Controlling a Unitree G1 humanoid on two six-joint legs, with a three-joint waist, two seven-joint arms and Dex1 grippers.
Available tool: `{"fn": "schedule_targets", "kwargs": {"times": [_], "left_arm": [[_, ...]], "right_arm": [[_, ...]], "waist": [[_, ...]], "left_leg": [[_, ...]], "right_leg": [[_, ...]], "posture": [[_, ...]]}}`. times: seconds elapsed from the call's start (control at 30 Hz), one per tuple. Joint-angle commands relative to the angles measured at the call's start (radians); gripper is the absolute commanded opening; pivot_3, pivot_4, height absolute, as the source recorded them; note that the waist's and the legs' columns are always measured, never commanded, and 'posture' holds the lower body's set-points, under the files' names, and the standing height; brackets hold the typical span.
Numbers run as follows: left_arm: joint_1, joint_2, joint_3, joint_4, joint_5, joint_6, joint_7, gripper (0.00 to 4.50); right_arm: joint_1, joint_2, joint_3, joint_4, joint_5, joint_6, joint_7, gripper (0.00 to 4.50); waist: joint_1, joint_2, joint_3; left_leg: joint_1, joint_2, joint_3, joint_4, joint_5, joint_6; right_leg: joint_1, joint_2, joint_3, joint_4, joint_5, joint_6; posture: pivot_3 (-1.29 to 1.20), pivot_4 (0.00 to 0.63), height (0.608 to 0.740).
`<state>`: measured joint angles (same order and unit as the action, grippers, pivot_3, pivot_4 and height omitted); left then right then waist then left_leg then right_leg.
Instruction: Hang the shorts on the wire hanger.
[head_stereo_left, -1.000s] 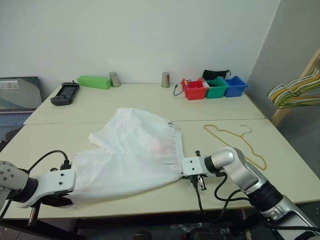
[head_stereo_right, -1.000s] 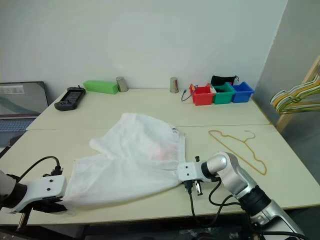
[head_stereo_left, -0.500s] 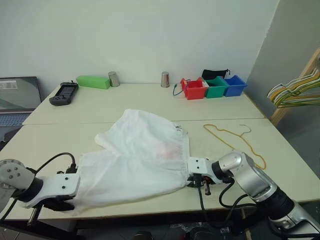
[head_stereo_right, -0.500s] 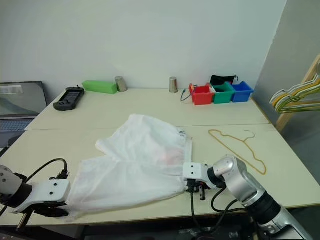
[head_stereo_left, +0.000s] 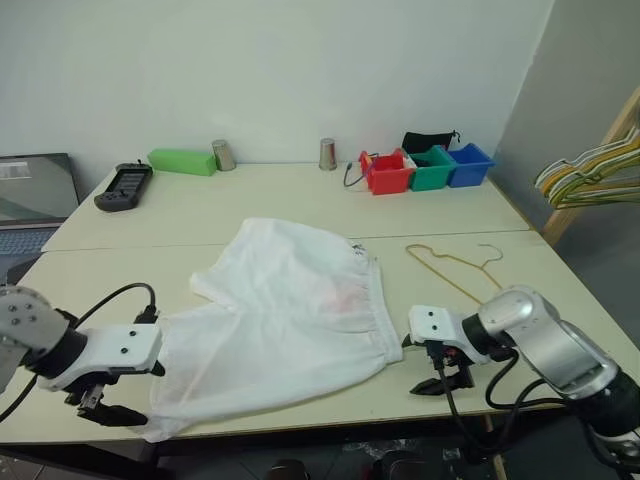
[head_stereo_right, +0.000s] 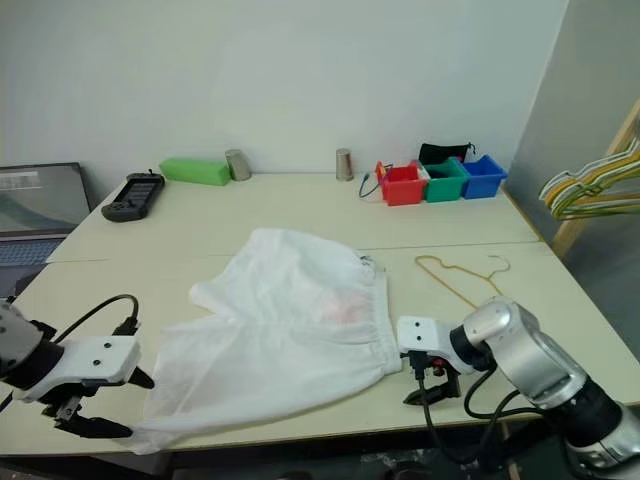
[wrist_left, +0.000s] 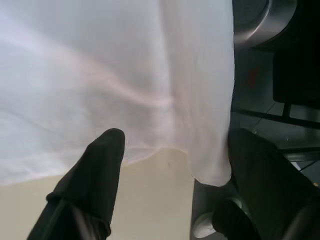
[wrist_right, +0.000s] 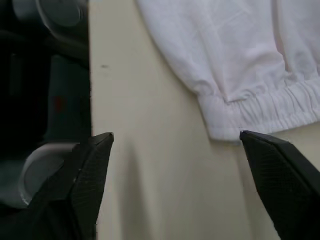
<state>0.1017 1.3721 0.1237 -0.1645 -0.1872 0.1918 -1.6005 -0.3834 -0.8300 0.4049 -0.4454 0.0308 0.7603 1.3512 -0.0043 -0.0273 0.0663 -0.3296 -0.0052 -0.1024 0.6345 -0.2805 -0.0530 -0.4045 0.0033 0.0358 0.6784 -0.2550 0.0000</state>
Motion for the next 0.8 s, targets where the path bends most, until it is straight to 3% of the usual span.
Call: {"fn": "schedule_targets", "kwargs": {"times": [0.03, 0.13, 0.23, 0.37, 0.47, 0.6, 0.8], "left_arm": [[-0.161, -0.013, -0.087, -0.045, -0.116, 0.050, -0.014, 4.48], [-0.334, -0.089, -0.145, -0.086, -0.242, 0.204, -0.014, 4.48], [-0.599, -0.286, -0.194, -0.045, -0.377, 0.430, 0.056, 4.48], [-0.764, -0.602, -0.261, 0.047, -0.265, 0.418, 0.348, 4.48], [-0.783, -0.757, -0.308, 0.079, -0.185, 0.359, 0.483, 4.48], [-0.756, -0.884, -0.365, 0.075, -0.123, 0.331, 0.593, 4.48], [-0.703, -0.973, -0.409, 0.054, -0.062, 0.323, 0.705, 4.48]], "right_arm": [[0.000, -0.032, -0.092, -0.110, 0.077, 0.096, -0.031, 4.50], [0.020, -0.075, -0.165, -0.142, 0.128, 0.160, -0.054, 4.50], [0.000, -0.100, -0.279, -0.074, 0.129, 0.304, -0.159, 4.50], [-0.042, -0.138, -0.406, 0.204, 0.053, 0.300, -0.342, 4.50], [-0.083, -0.177, -0.413, 0.427, 0.014, 0.164, -0.402, 4.50], [-0.196, -0.156, -0.327, 0.743, -0.047, -0.043, -0.418, 4.50], [-0.374, -0.047, -0.241, 1.054, -0.077, -0.185, -0.359, 4.50]], "waist": [[-0.014, 0.000, 0.001], [-0.032, 0.000, 0.001], [-0.045, 0.000, 0.001], [-0.085, -0.001, 0.000], [-0.122, -0.001, -0.001], [-0.195, 0.000, -0.001], [-0.279, 0.002, -0.002]], "left_leg": [[0.000, 0.000, 0.000, 0.000, 0.000, 0.000], [0.000, 0.000, 0.001, 0.001, 0.000, 0.000], [-0.001, -0.001, 0.001, 0.002, 0.000, 0.000], [-0.004, 0.000, 0.003, 0.010, 0.000, 0.000], [-0.002, 0.000, 0.007, 0.009, 0.000, 0.000], [-0.003, 0.003, 0.013, 0.009, 0.000, 0.000], [0.001, 0.002, 0.021, 0.009, -0.004, 0.007]], "right_leg": [[0.000, 0.000, 0.000, 0.000, 0.000, 0.000], [0.000, 0.000, 0.001, 0.000, 0.001, 0.001], [0.001, 0.001, 0.002, -0.001, 0.004, 0.007], [0.004, 0.003, 0.005, -0.002, 0.006, 0.011], [0.009, 0.002, 0.007, -0.007, 0.007, 0.012], [0.010, 0.003, 0.010, -0.014, 0.006, 0.013], [0.016, 0.003, 0.024, -0.016, 0.003, 0.018]], "posture": [[-0.06, 0.000, 0.740], [-0.12, 0.000, 0.740], [-0.15, 0.000, 0.740], [-0.25, 0.000, 0.740], [-0.28, 0.000, 0.740], [-0.29, 0.000, 0.740], [-0.26, 0.000, 0.740]]}}
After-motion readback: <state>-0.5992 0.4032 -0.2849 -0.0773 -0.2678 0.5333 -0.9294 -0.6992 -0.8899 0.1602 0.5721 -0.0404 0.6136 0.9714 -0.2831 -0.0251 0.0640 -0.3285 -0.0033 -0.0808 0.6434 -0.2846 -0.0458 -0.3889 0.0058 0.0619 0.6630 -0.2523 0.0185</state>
